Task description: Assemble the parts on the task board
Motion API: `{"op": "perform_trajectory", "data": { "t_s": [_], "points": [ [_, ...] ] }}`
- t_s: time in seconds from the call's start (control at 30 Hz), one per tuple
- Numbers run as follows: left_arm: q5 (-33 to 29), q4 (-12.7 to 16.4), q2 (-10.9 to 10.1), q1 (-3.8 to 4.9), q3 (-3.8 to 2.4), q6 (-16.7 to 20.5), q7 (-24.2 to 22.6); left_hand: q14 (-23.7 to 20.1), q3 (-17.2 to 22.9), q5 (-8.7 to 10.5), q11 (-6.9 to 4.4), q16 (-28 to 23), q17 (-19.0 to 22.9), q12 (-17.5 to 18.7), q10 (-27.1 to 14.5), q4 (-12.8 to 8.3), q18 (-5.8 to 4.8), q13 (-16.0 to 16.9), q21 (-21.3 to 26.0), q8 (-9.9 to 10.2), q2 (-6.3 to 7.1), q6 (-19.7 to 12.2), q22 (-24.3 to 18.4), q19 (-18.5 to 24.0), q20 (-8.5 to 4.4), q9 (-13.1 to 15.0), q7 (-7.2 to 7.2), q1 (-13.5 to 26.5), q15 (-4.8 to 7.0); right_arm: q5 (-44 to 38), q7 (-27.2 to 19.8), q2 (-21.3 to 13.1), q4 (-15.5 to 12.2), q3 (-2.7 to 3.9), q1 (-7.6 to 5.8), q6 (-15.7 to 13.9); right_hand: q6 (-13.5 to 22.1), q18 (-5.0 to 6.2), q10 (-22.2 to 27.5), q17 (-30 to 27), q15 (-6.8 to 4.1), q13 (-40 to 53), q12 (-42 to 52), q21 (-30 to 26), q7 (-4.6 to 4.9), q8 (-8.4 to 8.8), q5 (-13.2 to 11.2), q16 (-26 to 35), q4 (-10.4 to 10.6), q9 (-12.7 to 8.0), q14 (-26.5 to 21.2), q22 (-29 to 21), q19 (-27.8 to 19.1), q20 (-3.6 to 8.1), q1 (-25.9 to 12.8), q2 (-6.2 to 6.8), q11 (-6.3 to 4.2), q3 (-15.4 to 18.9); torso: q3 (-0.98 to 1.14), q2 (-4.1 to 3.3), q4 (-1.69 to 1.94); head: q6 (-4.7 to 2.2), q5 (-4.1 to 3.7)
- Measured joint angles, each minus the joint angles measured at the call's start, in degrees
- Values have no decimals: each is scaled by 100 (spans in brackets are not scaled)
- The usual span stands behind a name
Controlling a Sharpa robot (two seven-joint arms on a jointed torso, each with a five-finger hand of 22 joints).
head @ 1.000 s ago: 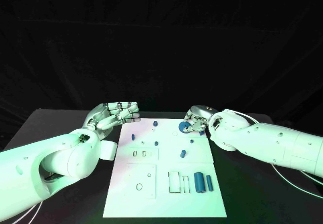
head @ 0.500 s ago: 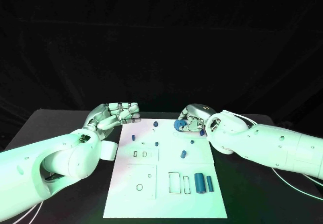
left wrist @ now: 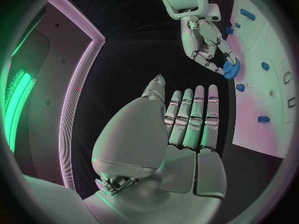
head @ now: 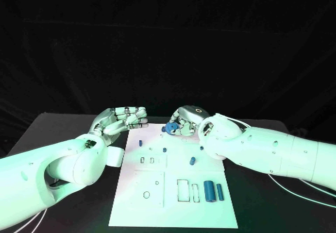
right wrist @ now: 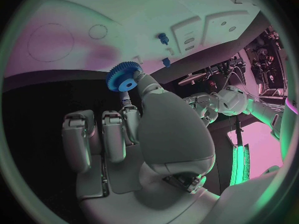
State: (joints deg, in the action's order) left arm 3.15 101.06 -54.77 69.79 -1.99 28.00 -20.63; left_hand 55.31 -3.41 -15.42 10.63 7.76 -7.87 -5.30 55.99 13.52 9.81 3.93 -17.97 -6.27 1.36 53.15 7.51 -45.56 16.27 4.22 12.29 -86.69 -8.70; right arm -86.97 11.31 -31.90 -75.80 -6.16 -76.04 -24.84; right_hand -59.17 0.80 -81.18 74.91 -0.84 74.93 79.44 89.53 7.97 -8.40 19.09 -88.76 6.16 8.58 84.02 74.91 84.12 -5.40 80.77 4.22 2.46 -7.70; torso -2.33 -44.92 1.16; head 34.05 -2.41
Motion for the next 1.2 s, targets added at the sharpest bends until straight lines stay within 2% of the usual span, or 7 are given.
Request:
{"op": "perform_trajectory", "data": {
  "t_s": [0.37,0.83,1.1,1.2],
  "points": [
    [0,-2,34,0,0,-7,7,0,0,0,0,0,0,0,0,0,0,0,0,0,0,0,0,0,0,0,0,0,0,-84,-10,517,378,-21,132,-3,1,0,0,5,0,-1,0,0,-1,4,30,0,-5,0,0,-1,0,0,-8,22,0,-42,1,-3,-8,9,46],
    [0,-7,62,1,0,-14,17,0,0,0,0,0,0,0,0,0,0,0,0,0,0,0,0,0,0,1,0,0,0,-126,-18,726,560,-30,259,55,3,1,0,4,0,-1,-26,-1,-4,66,30,0,-9,-1,0,1,0,0,-8,23,0,-86,7,-4,-22,53,72],
    [0,-9,67,2,0,-17,23,0,0,0,0,0,0,0,0,0,0,0,0,0,0,0,0,0,0,1,0,0,0,-143,-16,752,607,-28,266,86,11,1,22,3,1,-1,-59,-1,-11,57,29,1,1,-10,0,3,0,0,-91,105,22,-142,9,-1,-19,59,61],
    [0,-9,67,2,0,-18,25,0,0,0,0,0,0,0,0,0,0,0,0,0,0,0,0,0,0,1,0,0,0,-148,-13,758,624,-27,265,89,71,1,95,3,1,-1,-159,-1,-18,123,-158,1,19,-31,0,3,-1,0,-186,201,94,-173,8,-1,-20,52,61]
  ]
}}
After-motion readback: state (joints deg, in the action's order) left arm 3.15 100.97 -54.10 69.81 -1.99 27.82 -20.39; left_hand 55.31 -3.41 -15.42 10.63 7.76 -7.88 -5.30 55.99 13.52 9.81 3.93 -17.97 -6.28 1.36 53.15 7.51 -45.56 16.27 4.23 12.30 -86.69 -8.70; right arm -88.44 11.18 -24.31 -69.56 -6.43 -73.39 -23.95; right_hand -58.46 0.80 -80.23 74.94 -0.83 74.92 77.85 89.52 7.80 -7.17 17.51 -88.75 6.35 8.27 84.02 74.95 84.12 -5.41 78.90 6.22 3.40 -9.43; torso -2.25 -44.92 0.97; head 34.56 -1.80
